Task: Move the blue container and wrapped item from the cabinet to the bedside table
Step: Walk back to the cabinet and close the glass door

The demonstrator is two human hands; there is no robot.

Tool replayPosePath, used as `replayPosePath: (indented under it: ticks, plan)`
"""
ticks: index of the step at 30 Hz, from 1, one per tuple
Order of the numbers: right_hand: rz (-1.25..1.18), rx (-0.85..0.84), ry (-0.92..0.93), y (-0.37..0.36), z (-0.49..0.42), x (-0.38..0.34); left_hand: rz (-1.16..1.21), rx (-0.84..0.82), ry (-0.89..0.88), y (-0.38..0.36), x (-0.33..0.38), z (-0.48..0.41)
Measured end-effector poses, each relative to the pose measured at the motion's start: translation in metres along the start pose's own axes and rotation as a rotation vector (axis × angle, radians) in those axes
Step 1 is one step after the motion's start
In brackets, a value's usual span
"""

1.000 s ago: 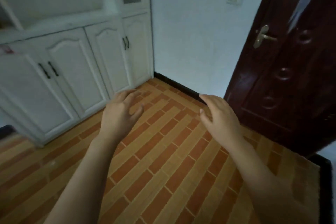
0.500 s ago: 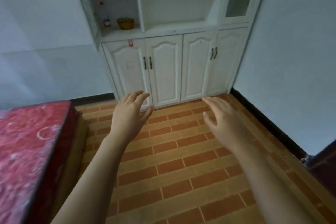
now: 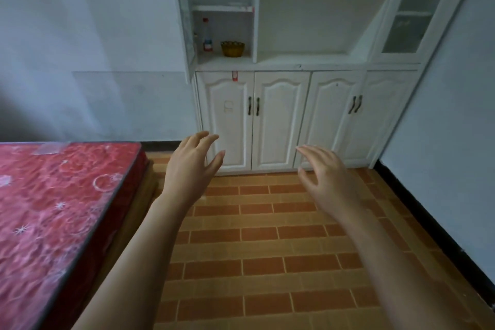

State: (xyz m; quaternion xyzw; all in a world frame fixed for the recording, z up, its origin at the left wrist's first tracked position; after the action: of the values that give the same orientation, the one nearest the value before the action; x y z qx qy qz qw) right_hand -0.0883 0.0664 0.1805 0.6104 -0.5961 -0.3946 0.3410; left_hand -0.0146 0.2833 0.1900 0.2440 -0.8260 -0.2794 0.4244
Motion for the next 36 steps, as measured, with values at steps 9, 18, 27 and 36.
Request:
replayPosePath:
  ticks: [9,18,27,36]
  plan:
    - [0.002,0.055,0.035,0.006,-0.059,0.011,-0.015,0.064,-0.047,-0.003,0.002,-0.055]
    - [0.012,0.066,0.045,-0.050,-0.175,0.026,-0.020,0.088,-0.058,-0.030,-0.050,-0.176]
    - [0.018,0.090,0.025,-0.089,-0.300,0.041,-0.045,0.080,-0.108,-0.057,-0.099,-0.308]
    - [-0.017,0.108,0.074,-0.144,-0.400,0.069,-0.111,0.111,-0.073,-0.097,-0.147,-0.388]
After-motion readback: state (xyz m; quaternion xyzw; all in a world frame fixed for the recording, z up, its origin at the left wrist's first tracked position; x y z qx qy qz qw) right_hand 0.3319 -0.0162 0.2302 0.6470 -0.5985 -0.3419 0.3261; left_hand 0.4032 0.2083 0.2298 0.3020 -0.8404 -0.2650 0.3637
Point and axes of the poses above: each hand's wrist, its own z-axis away from the middle knuckle, its own y-axis out of the back of the hand, x = y × z, the point moved 9 cm from there along -z, towards the middle knuckle, and after that the axes turned 15 degrees about z, right-handed, at the moved point
